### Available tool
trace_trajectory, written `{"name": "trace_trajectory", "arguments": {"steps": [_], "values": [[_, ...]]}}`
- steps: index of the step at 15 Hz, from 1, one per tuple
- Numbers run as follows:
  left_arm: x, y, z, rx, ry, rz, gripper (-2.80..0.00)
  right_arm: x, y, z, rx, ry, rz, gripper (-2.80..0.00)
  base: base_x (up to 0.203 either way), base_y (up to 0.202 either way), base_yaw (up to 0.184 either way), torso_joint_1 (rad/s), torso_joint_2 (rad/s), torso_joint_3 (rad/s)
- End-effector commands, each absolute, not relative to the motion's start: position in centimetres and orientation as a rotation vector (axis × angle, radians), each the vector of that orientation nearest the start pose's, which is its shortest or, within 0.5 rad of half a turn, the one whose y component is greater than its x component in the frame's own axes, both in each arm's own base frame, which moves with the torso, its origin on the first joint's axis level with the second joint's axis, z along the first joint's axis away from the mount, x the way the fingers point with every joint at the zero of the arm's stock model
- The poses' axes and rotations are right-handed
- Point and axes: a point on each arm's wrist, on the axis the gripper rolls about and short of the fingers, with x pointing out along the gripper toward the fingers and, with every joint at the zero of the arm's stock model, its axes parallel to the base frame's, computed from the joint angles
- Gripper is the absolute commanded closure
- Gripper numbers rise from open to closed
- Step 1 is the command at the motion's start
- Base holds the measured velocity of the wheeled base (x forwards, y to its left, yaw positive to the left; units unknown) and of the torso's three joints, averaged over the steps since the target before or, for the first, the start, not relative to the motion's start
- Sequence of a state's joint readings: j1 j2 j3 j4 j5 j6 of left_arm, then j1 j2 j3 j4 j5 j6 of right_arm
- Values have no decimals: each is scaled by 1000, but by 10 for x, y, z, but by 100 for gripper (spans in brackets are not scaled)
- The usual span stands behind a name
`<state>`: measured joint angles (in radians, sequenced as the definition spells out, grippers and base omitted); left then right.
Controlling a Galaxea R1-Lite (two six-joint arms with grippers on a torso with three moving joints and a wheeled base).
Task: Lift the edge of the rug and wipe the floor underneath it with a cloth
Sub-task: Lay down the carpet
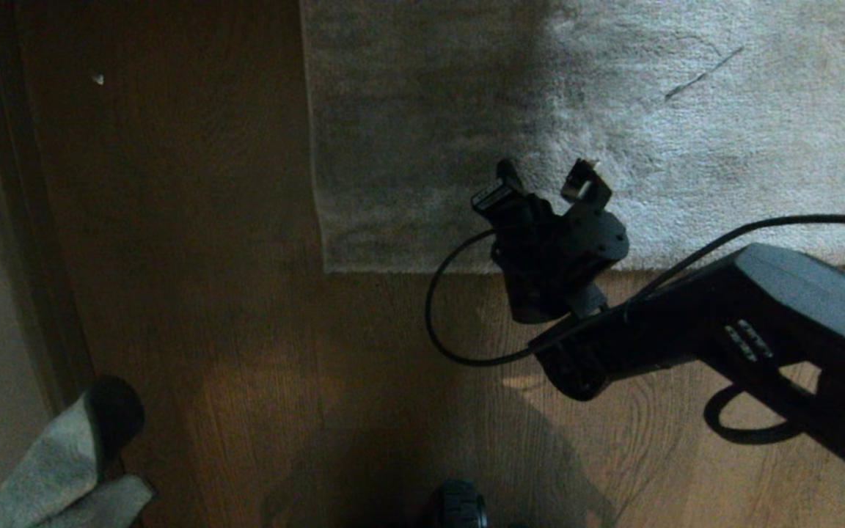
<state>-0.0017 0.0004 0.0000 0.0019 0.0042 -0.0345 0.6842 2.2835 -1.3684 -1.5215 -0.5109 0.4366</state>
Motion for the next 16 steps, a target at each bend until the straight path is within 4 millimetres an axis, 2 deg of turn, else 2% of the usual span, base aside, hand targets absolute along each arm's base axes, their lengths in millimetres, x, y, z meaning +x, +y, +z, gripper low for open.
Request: {"name": "trace_trajectory", "arguments": {"steps": [1,4,7,12,16], "values": [[-23,0,75,-35,3,3,0,360,287,169,766,-445,286,0,0,0,0,0,0,0],[-23,0,75,-35,3,3,0,364,292,153,753,-421,282,0,0,0,0,0,0,0],[-23,0,75,-35,1,3,0,364,294,147,764,-409,286,0,0,0,0,0,0,0],[-23,0,75,-35,2,3,0,359,295,154,774,-415,293,0,0,0,0,0,0,0],[-23,0,75,-35,1,3,0,342,291,162,763,-385,307,0,0,0,0,0,0,0]]}}
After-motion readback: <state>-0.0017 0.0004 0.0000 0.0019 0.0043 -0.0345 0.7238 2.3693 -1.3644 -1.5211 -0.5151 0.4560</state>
